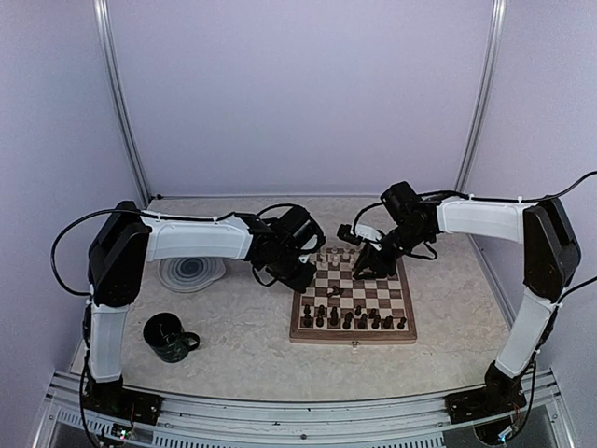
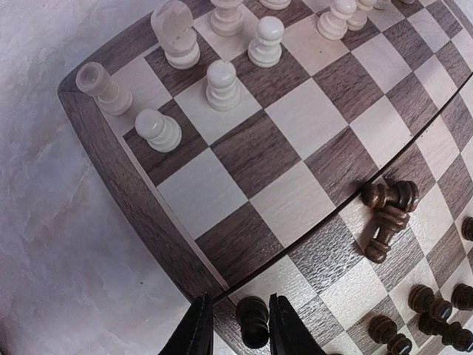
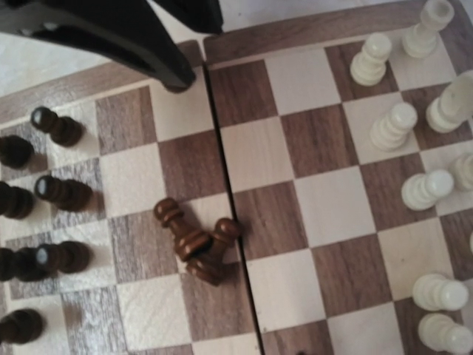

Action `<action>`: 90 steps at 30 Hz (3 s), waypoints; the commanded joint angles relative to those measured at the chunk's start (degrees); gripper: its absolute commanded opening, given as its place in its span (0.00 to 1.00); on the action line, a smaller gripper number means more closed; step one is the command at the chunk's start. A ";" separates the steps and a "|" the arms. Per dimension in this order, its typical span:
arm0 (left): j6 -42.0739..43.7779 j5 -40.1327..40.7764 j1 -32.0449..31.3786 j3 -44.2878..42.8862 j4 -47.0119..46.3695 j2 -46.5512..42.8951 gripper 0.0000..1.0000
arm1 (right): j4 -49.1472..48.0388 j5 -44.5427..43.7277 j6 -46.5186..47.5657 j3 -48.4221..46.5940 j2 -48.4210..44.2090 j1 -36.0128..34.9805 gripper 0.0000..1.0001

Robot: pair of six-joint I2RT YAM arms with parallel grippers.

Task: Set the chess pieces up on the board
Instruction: Pick up the pawn from the chessboard, then place the pawn at e7.

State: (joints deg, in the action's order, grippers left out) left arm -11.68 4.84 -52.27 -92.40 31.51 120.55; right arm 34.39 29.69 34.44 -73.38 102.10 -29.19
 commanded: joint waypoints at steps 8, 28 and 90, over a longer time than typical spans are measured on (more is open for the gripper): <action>-1.05 -1.56 -0.89 -2.06 1.73 1.59 0.12 | -0.71 -0.72 0.53 1.02 -2.30 0.10 0.34; 8.42 -10.95 -8.52 -13.64 4.75 5.15 0.08 | -1.60 0.70 -0.26 1.92 -5.40 6.84 0.33; 7.73 -14.54 -9.11 -19.92 6.46 14.18 0.16 | -1.96 0.02 -0.79 2.12 -4.99 9.24 0.33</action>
State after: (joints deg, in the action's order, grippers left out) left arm -3.62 -8.84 -60.90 -110.74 38.22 133.45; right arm 33.01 29.28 33.74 -72.01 97.91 -20.49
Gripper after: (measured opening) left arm 0.145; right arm 0.334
